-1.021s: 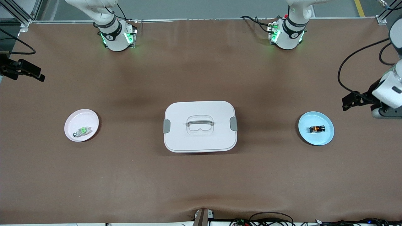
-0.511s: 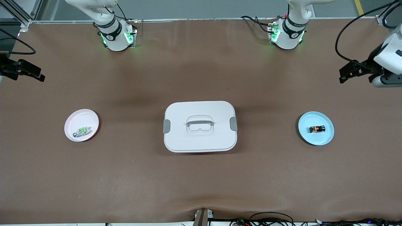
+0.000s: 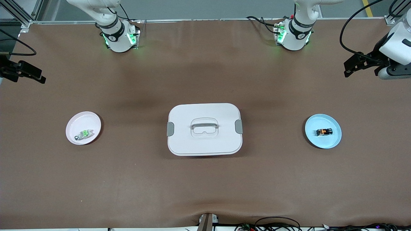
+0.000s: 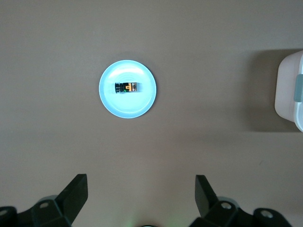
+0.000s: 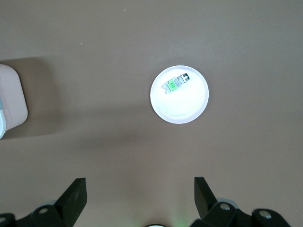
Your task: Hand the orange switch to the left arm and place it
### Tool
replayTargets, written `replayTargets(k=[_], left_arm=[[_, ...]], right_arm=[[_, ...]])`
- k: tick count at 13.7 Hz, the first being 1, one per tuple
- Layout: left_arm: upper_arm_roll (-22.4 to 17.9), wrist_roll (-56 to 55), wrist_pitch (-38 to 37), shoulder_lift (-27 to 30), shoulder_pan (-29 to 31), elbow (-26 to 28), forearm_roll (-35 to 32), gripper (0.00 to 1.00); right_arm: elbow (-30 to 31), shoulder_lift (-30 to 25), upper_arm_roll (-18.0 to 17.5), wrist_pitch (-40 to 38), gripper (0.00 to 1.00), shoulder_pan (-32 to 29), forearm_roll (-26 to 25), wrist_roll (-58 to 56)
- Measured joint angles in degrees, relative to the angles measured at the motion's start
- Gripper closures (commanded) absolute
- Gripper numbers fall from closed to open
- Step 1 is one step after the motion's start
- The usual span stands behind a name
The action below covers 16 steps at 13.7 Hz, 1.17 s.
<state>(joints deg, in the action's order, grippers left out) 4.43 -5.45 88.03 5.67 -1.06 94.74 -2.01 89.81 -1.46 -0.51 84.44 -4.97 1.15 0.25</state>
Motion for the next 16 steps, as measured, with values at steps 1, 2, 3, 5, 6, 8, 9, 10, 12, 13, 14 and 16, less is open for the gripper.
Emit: replayTargets(k=[1, 2, 3, 5, 6, 8, 9, 10, 12, 13, 14, 16], left_arm=[[-0.1, 0.9, 0.0, 0.0, 0.1, 0.0, 0.5, 0.00], [-0.2, 1.5, 0.0, 0.0, 0.1, 0.0, 0.7, 0.00], [-0.2, 1.9, 0.0, 0.0, 0.2, 0.0, 0.9, 0.00], [-0.3, 1.9, 0.0, 0.0, 0.2, -0.4, 1.0, 0.00], [-0.3, 1.9, 0.0, 0.0, 0.2, -0.7, 1.0, 0.00], [-0.3, 1.9, 0.0, 0.0, 0.2, -1.1, 1.0, 0.00], [-0.3, 1.9, 0.0, 0.0, 0.2, -1.2, 1.0, 0.00], [-0.3, 1.9, 0.0, 0.0, 0.2, -1.2, 1.0, 0.00], [-0.3, 1.9, -0.5, 0.0, 0.2, -1.2, 1.0, 0.00], [-0.3, 1.9, -0.9, 0.0, 0.2, -1.2, 1.0, 0.00], [-0.3, 1.9, -1.1, 0.0, 0.2, -1.2, 1.0, 0.00], [-0.3, 1.9, -1.3, 0.0, 0.2, -1.2, 1.0, 0.00]], right_arm=[[0.0, 0.0, 0.0, 0.0, 0.00, 0.0, 0.0, 0.0], [0.0, 0.0, 0.0, 0.0, 0.00, 0.0, 0.0, 0.0], [0.0, 0.0, 0.0, 0.0, 0.00, 0.0, 0.0, 0.0], [0.0, 0.0, 0.0, 0.0, 0.00, 0.0, 0.0, 0.0], [0.0, 0.0, 0.0, 0.0, 0.00, 0.0, 0.0, 0.0], [0.0, 0.0, 0.0, 0.0, 0.00, 0.0, 0.0, 0.0], [0.0, 0.0, 0.0, 0.0, 0.00, 0.0, 0.0, 0.0], [0.0, 0.0, 0.0, 0.0, 0.00, 0.0, 0.0, 0.0], [0.0, 0.0, 0.0, 0.0, 0.00, 0.0, 0.0, 0.0], [0.0, 0.0, 0.0, 0.0, 0.00, 0.0, 0.0, 0.0], [0.0, 0.0, 0.0, 0.0, 0.00, 0.0, 0.0, 0.0], [0.0, 0.0, 0.0, 0.0, 0.00, 0.0, 0.0, 0.0]])
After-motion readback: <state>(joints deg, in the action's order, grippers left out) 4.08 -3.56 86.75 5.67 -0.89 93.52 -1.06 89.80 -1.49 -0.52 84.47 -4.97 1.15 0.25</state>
